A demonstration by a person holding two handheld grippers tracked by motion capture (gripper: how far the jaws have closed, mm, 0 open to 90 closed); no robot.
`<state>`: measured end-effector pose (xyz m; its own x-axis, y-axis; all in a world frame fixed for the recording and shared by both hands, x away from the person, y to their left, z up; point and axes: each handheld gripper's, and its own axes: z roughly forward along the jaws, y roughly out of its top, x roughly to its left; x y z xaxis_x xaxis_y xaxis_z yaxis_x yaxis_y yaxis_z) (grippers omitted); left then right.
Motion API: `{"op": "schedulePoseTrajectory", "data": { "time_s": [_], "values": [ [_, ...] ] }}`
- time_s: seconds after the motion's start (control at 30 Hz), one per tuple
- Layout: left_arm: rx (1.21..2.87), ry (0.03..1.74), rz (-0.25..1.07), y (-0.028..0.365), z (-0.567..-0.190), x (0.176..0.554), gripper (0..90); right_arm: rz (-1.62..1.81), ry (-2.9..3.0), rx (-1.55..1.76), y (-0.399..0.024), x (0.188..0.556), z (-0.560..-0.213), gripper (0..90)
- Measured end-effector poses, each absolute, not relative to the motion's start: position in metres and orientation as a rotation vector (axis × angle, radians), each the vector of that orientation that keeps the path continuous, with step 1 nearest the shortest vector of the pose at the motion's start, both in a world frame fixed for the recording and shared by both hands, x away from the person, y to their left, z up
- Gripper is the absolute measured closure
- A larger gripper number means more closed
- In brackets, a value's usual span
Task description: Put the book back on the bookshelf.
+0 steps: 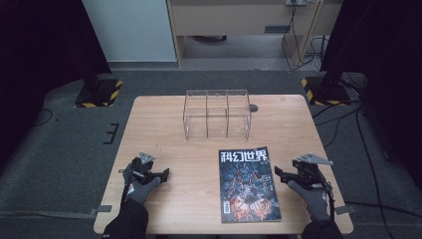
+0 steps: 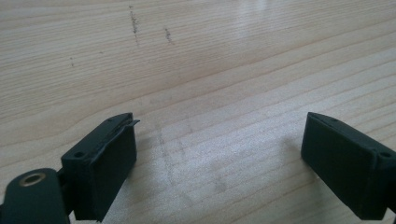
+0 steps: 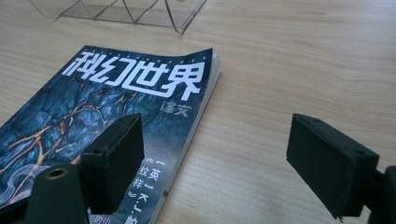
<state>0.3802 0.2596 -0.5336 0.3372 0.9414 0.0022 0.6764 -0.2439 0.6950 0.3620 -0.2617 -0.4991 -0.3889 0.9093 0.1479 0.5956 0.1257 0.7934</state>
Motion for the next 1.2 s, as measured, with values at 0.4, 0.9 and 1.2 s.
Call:
{"op": "schedulePoseTrajectory", "data": {
  "time_s": [0.4, 0.9, 1.2],
  "values": [
    [2.008, 1.405, 0.571, 0.26, -0.534, 0.38, 9.2, 1.138, 2.074, 1.452, -0.252, 0.362, -0.505, 22.9],
    [2.006, 1.407, 0.573, 0.259, -0.534, 0.38, 9.0, 1.112, 2.11, 1.457, -0.24, 0.363, -0.512, 28.7],
    [2.006, 1.405, 0.573, 0.259, -0.534, 0.38, 9.0, 1.096, 2.141, 1.451, -0.237, 0.363, -0.52, 27.7]
  ]
}}
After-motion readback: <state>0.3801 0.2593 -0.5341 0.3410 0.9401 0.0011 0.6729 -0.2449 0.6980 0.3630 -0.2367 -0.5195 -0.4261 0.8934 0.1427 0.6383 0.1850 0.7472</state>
